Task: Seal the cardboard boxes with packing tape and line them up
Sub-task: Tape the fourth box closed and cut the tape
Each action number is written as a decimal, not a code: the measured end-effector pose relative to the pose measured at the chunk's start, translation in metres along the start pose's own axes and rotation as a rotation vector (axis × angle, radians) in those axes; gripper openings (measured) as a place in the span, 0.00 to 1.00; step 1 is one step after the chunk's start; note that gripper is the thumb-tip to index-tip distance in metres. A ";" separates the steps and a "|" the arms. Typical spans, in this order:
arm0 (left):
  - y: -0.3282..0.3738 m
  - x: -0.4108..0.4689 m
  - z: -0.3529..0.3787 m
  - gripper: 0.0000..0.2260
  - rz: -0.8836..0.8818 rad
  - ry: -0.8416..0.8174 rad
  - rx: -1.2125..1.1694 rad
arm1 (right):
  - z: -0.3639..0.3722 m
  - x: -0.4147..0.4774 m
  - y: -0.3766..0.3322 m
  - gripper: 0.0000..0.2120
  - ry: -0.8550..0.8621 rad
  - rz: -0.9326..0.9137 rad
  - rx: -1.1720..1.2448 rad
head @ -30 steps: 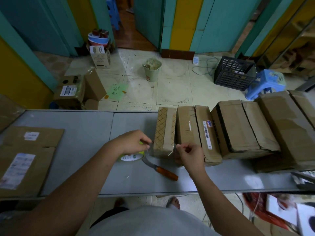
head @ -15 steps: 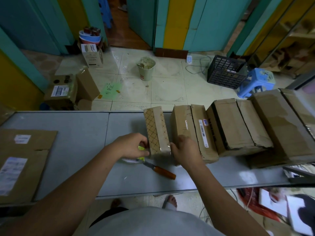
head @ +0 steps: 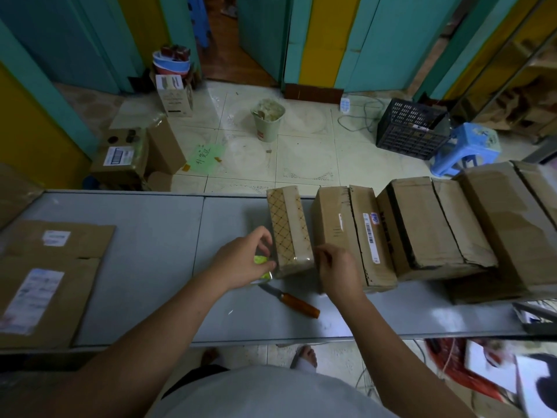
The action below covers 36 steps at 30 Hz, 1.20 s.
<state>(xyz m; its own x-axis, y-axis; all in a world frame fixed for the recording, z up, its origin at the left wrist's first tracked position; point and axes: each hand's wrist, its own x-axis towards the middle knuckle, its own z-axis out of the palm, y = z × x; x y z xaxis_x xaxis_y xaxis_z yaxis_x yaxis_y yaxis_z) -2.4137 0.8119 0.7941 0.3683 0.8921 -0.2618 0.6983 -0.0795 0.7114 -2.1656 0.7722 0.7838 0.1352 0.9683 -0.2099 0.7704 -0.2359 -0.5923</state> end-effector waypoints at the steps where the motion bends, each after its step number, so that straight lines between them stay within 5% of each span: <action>1: 0.002 0.000 0.001 0.22 0.019 0.005 0.002 | -0.003 -0.008 0.003 0.07 0.018 0.014 -0.001; 5: 0.005 -0.002 0.000 0.36 0.071 -0.035 0.064 | -0.006 -0.042 0.019 0.07 -0.084 -0.004 -0.026; 7: 0.003 -0.001 -0.001 0.36 0.071 -0.069 0.082 | 0.004 -0.053 0.022 0.04 -0.194 -0.028 -0.049; 12: 0.005 0.000 -0.003 0.36 0.088 -0.098 0.168 | 0.050 -0.054 0.025 0.19 -0.270 -0.187 -0.085; 18: 0.002 0.006 -0.020 0.39 0.087 -0.278 0.154 | 0.075 -0.044 0.040 0.20 -0.363 -0.080 -0.238; 23: -0.004 0.012 -0.029 0.41 0.075 -0.367 0.153 | 0.039 -0.078 0.043 0.04 -0.317 -0.097 0.038; 36: 0.006 0.022 -0.024 0.44 0.092 -0.502 -0.051 | -0.014 -0.111 -0.013 0.07 -0.293 -0.028 0.436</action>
<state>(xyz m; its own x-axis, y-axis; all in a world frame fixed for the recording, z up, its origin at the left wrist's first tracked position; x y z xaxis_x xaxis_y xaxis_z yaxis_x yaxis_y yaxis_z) -2.4163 0.8420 0.8084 0.6851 0.5575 -0.4689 0.6228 -0.1143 0.7740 -2.1818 0.6685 0.8262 -0.1098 0.9259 -0.3614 0.4322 -0.2829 -0.8562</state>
